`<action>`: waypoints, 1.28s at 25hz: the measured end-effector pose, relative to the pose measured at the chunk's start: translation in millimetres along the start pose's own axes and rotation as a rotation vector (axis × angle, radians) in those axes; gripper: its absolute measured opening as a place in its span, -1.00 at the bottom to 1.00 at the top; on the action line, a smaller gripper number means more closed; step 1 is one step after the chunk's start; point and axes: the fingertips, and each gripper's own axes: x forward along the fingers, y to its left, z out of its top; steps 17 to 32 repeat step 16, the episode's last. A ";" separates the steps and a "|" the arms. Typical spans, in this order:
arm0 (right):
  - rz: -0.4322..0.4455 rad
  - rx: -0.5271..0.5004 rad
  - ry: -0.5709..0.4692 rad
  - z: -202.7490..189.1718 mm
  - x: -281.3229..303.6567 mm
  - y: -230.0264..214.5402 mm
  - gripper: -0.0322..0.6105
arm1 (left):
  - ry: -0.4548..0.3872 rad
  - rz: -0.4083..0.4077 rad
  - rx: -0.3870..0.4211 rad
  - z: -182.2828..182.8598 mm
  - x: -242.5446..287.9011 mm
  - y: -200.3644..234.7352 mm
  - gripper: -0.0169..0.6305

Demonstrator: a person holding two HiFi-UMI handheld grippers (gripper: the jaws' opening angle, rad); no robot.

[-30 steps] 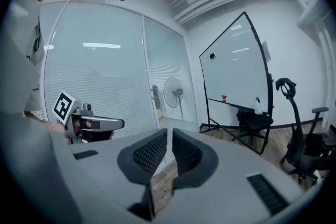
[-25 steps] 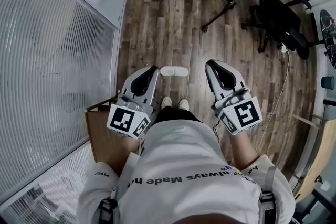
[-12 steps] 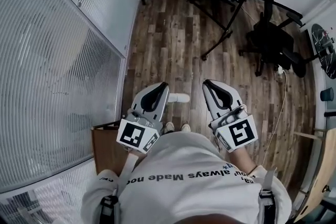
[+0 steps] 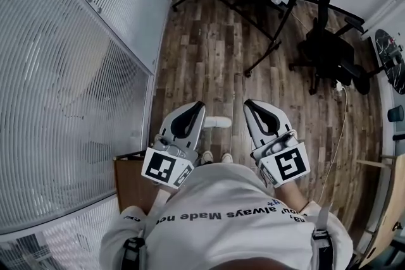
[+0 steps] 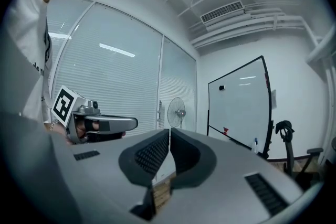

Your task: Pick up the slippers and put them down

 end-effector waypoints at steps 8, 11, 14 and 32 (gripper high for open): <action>-0.022 0.021 -0.003 5.7 -2.5 3.4 -0.85 | 0.013 0.015 -0.021 1.6 -8.4 10.8 -0.88; -0.026 0.017 0.001 6.2 -1.5 5.0 -0.84 | 0.014 0.007 -0.016 2.5 -10.9 10.5 -0.88; -0.026 0.011 0.003 7.0 1.3 8.2 -0.85 | 0.015 0.000 -0.016 2.7 -13.6 12.1 -0.88; -0.023 0.006 0.001 8.0 3.4 11.6 -0.85 | 0.014 -0.002 -0.016 2.9 -16.4 13.9 -0.88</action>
